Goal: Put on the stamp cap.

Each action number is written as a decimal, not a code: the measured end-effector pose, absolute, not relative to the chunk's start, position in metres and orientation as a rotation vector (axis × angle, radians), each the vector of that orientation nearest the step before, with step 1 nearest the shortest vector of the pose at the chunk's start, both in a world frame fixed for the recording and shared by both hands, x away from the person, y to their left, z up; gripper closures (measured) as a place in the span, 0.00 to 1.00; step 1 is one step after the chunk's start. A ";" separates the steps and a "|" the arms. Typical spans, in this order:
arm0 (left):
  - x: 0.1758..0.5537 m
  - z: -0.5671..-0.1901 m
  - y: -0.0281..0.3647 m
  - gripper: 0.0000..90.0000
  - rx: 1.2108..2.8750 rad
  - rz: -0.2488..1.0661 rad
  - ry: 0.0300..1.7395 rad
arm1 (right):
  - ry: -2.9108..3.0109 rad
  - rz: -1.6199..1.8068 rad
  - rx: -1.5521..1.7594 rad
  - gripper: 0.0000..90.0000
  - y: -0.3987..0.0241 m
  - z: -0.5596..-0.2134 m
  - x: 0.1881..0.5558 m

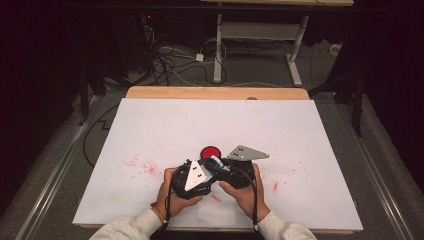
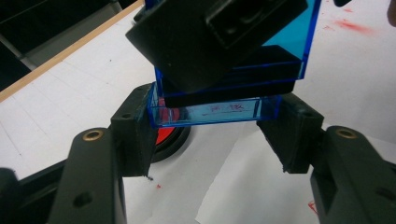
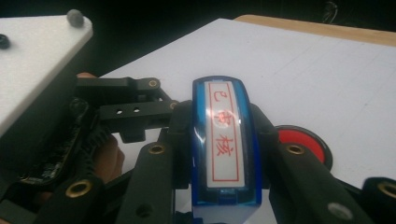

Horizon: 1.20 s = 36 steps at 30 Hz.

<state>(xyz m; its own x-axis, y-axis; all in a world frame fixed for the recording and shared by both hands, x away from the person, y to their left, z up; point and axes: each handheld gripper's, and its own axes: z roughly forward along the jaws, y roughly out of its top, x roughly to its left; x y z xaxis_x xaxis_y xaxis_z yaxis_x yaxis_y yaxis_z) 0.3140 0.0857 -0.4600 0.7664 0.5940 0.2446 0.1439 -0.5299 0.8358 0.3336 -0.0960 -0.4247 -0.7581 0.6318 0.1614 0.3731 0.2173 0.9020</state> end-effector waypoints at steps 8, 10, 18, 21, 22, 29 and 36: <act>0.312 -0.459 0.084 0.43 2.071 0.646 0.554 | 2.195 1.585 0.981 0.77 -0.096 -0.426 0.336; 0.313 -0.459 0.084 0.43 2.069 0.652 0.563 | 2.190 1.589 0.989 0.77 -0.095 -0.427 0.336; 0.314 -0.458 0.084 0.43 2.058 0.672 0.579 | 2.185 1.595 1.023 0.77 -0.093 -0.431 0.337; 0.313 -0.458 0.084 0.43 2.066 0.690 0.564 | 2.195 1.594 1.021 0.77 -0.093 -0.430 0.337; 0.313 -0.457 0.083 0.43 2.067 0.696 0.560 | 2.198 1.595 1.020 0.77 -0.093 -0.430 0.337; 0.308 -0.456 0.083 0.43 2.067 0.728 0.541 | 2.229 1.605 1.012 0.77 -0.095 -0.427 0.337; 0.307 -0.456 0.082 0.43 2.087 0.745 0.529 | 2.241 1.599 1.021 0.78 -0.095 -0.428 0.337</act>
